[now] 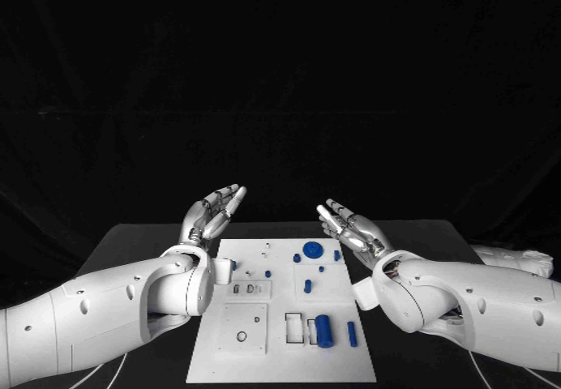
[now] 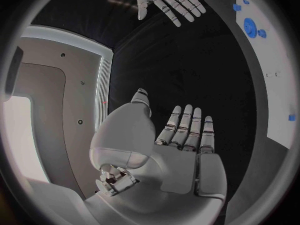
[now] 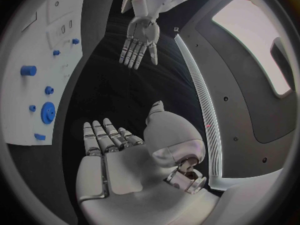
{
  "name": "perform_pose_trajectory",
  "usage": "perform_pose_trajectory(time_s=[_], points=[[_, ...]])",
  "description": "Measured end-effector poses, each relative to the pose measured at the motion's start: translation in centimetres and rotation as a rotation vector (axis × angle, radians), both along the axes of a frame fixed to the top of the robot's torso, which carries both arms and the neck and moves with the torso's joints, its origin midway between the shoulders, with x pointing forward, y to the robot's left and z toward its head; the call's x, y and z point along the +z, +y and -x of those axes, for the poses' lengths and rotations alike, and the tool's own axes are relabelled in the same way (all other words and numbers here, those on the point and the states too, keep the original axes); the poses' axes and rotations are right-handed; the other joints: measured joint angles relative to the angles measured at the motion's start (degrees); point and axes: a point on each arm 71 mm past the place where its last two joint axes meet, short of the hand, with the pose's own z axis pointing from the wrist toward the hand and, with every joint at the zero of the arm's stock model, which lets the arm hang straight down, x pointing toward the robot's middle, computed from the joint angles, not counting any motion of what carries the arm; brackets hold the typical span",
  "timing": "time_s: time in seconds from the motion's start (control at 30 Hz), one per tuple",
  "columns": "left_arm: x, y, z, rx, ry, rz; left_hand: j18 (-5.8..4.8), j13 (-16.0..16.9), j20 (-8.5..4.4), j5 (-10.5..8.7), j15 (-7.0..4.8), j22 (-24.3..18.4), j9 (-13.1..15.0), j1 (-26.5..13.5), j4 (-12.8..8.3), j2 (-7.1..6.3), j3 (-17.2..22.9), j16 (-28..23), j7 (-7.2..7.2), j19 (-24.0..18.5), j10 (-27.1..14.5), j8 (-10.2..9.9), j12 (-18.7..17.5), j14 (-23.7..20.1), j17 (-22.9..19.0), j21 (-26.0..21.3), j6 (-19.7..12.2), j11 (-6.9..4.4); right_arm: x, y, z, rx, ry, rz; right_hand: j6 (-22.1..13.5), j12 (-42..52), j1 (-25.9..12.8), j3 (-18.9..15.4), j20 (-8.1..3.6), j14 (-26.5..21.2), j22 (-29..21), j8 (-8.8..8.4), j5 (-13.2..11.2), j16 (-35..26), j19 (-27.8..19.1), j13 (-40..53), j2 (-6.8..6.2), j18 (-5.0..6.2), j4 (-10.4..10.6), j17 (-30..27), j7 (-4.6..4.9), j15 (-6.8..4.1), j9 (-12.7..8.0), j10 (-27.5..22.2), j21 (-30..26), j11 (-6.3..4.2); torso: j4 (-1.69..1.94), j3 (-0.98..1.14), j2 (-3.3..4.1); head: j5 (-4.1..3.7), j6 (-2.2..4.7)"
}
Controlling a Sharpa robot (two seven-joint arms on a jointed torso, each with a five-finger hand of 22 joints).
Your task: Assemble the parts on the task board
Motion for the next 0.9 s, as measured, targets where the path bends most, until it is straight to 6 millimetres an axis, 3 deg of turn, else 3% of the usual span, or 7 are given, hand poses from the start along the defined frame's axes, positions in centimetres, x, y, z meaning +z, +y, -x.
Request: perform_pose_trajectory(time_s=[0.13,0.27,0.3,0.57,0.67,0.8,0.9], points=[[0.1,0.0,0.0,-0.016,-0.009,0.005,0.88,0.0,2.32,0.0,1.96,1.14,0.19,0.72,0.0,0.0,0.0,1.35,0.09,4.07,0.74,1.01,0.64,2.24,0.1,2.66,1.22,0.13,0.0,0.4,0.1,0.059,0.002,0.024,0.0,0.5,0.25,0.0,0.18,1.22,0.06,0.0,0.0,1.5,0.18,0.01,0.25,0.01,0.0,0.33,0.0,0.28,0.0,0.0,0.39,0.0,-0.01,-0.01,0.0,0.03,-0.07],[-0.1,0.4,0.2,-0.027,-0.009,0.008,2.23,0.07,4.12,0.22,2.77,2.96,0.35,1.07,0.34,-0.38,0.33,2.4,0.15,10.79,1.53,1.97,0.91,6.75,0.1,7.08,2.29,0.96,-0.3,0.8,-0.2,0.101,0.009,0.039,0.0,1.77,0.93,0.0,0.28,5.09,1.09,0.0,0.0,4.58,4.33,0.16,0.11,0.09,0.0,0.86,0.0,-0.15,0.0,0.42,2.2,0.39,0.01,-0.03,0.05,0.98,-1.47],[-0.2,0.4,0.2,-0.029,-0.009,0.008,2.24,0.07,4.42,0.22,2.84,3.38,0.36,1.07,0.4,-0.38,0.4,2.4,0.15,12.45,1.72,2.2,1.22,7.91,0.1,8.14,2.29,1.32,-0.3,0.8,-0.3,0.109,0.011,0.042,0.0,2.92,1.16,0.0,0.23,6.92,1.61,0.0,0.0,5.89,6.56,0.31,0.06,0.9,0.0,1.07,0.0,-0.34,0.0,1.18,3.14,0.44,0.01,-0.03,0.07,1.07,-1.7],[-1.0,0.5,0.3,-0.052,0.002,0.007,4.9,0.06,5.5,0.22,1.75,5.39,0.49,1.07,0.63,-0.38,0.63,2.68,0.15,22.15,6.4,3.53,2.47,18.76,0.21,14.19,2.69,1.8,-0.8,0.8,-1.0,0.139,0.023,0.062,0.34,9.34,1.9,0.5,-0.49,34.96,6.57,0.22,0.0,20.01,32.41,0.64,0.21,3.77,0.0,4.24,0.08,-3.76,0.07,5.76,14.06,-0.19,0.07,-0.05,0.13,1.69,-3.39],[-1.3,0.7,0.2,-0.057,0.007,0.004,5.47,0.06,5.52,0.22,1.19,5.74,0.56,1.07,0.63,-0.38,0.63,2.26,0.15,24.61,8.4,4.19,2.52,22.38,0.37,15.66,2.69,1.47,-0.9,0.7,-1.3,0.143,0.026,0.07,0.63,11.59,1.95,0.5,-0.99,45.38,8.08,0.49,0.0,23.92,40.24,0.82,0.16,6.18,0.0,6.52,0.12,-5.97,0.2,8.27,18.11,-1.49,0.1,-0.06,0.14,2.09,-4.02],[-1.7,1.0,0.2,-0.059,0.011,-0.002,5.78,0.19,5.17,0.22,0.36,6.21,0.56,1.39,0.63,-0.05,0.63,1.94,0.15,27.33,11.61,4.78,3.05,26.65,0.94,17.42,2.69,0.88,-1.1,0.8,-1.6,0.152,0.022,0.085,1.88,14.05,2.73,0.5,-4.07,61.29,13.53,1.56,0.0,42.46,53.54,1.06,0.17,6.25,0.0,17.51,0.17,-9.66,0.47,14.26,29.34,-4.0,0.14,-0.06,0.16,2.66,-4.84],[-2.0,1.3,0.1,-0.06,0.012,-0.01,5.79,0.45,4.61,0.21,-0.5,6.83,0.56,1.61,0.66,0.16,-0.11,2.29,0.15,29.33,14.7,5.08,3.81,29.85,1.98,19.12,2.69,0.24,-1.1,0.8,-1.9,0.16,0.017,0.097,2.72,14.28,3.32,0.5,-4.87,72.68,19.75,2.08,0.0,66.71,59.47,1.03,0.14,6.25,0.0,49.34,0.19,-9.98,0.59,18.12,39.05,-5.07,0.14,-0.08,0.24,3.03,-5.39]])
